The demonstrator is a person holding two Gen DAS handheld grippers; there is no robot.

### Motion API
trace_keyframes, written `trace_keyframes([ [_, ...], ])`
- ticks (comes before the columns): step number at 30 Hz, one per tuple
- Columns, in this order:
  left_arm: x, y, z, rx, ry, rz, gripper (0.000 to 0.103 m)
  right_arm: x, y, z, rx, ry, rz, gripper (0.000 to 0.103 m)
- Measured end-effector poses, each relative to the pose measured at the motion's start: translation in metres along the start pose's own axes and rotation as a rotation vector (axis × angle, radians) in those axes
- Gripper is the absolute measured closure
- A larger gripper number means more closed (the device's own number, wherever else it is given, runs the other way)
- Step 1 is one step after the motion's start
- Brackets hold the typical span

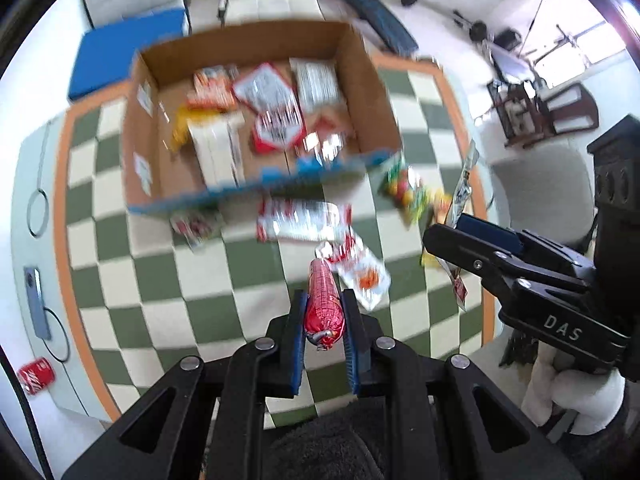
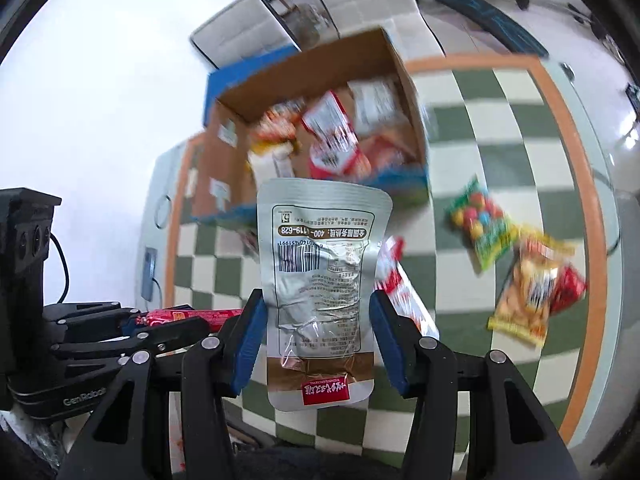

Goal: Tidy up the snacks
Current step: 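Carry the sausage and clear pouch into the box and open both grippers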

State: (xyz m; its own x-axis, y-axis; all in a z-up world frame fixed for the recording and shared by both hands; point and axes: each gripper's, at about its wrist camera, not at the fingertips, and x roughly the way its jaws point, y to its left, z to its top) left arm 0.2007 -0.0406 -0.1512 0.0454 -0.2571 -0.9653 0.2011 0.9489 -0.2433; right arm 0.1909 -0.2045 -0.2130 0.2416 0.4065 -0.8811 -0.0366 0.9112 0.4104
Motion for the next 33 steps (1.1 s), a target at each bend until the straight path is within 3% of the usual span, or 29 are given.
trace_keyframes([
  [5,-0.036,0.023,0.046,-0.048,-0.099,0.055,0.089,-0.016,0.022,0.050,-0.052,-0.060,-0.006,0.048],
  [10,-0.035,0.061,0.090,-0.129,-0.109,0.109,0.089,0.003,0.027,0.104,-0.072,-0.049,-0.053,0.048],
  [16,-0.003,0.108,0.114,-0.220,-0.032,0.138,0.089,0.046,0.013,0.145,-0.041,0.020,-0.094,0.048],
  [23,0.046,0.131,0.121,-0.255,0.091,0.159,0.088,0.094,-0.006,0.156,-0.014,0.116,-0.127,0.048],
  [29,0.064,0.149,0.136,-0.313,0.138,0.204,0.085,0.127,-0.025,0.164,0.047,0.206,-0.160,0.046],
  [30,0.063,0.151,0.138,-0.317,0.137,0.203,0.084,0.130,-0.028,0.165,0.058,0.214,-0.167,0.036],
  [31,0.062,0.152,0.141,-0.321,0.129,0.208,0.081,0.132,-0.030,0.166,0.065,0.214,-0.168,0.018],
  [33,0.060,0.151,0.146,-0.310,0.117,0.210,0.076,0.133,-0.032,0.167,0.073,0.212,-0.170,0.015],
])
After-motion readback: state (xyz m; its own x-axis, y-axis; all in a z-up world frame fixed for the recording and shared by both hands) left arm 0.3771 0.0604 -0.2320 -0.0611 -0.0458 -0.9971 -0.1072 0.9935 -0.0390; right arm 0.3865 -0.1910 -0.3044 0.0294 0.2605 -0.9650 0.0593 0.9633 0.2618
